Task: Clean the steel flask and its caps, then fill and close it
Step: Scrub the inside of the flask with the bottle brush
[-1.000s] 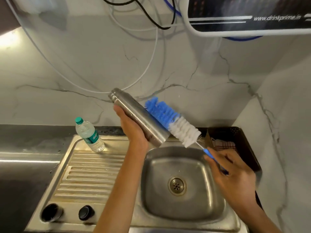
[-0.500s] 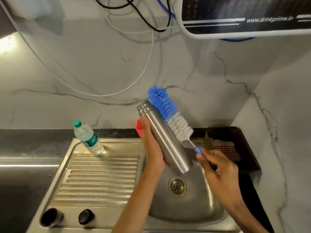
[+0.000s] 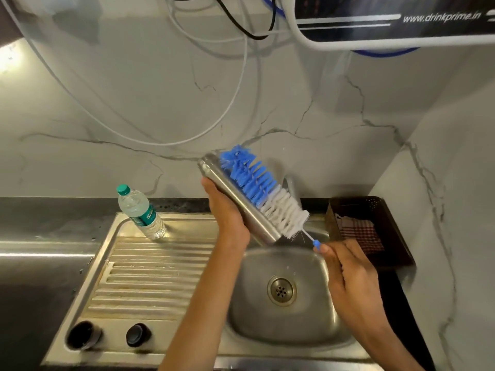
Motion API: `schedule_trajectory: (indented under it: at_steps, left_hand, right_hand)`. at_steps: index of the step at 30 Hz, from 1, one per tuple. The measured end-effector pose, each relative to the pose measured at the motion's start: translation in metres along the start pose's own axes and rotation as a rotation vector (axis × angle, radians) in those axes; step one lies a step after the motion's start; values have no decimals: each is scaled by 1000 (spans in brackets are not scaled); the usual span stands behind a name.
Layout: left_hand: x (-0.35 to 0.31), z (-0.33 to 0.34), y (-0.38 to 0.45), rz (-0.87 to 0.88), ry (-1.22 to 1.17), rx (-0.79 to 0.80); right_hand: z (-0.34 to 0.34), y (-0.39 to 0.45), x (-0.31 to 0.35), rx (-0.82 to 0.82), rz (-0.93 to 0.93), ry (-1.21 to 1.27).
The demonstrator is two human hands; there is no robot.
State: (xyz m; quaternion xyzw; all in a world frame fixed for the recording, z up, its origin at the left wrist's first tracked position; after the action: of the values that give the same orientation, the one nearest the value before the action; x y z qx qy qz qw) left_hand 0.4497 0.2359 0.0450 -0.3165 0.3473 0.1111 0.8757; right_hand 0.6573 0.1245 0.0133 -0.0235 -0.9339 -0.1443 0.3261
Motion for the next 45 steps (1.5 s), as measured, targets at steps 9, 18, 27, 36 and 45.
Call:
schedule_trajectory:
  at_steps: [9, 18, 27, 36, 45]
  left_hand:
    - [35, -16, -10, 17, 61, 222]
    - [37, -17, 12, -20, 54, 186]
    - [7, -8, 8, 28, 1, 298]
    - [-6, -5, 10, 62, -18, 330]
    - [-16, -3, -1, 61, -38, 147]
  right_hand:
    - [-5, 10, 8, 179, -70, -69]
    - [1, -11, 29, 55, -59, -23]
    - [3, -23, 24, -24, 25, 70]
    - [-5, -32, 7, -57, 46, 45]
    - [-13, -30, 16, 26, 174, 330]
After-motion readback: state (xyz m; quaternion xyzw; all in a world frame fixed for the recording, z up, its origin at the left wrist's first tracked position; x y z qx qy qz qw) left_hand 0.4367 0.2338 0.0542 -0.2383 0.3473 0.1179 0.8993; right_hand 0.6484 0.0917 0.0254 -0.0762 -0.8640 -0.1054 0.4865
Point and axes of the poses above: each hand's wrist, its own y-axis towards the middle knuckle, its own z-axis out of the palm, x = y × z, the point moved 2 cm from there along y, towards the middle knuckle, and after that the axes turned 10 degrees about -y, right-handed, at the moved point
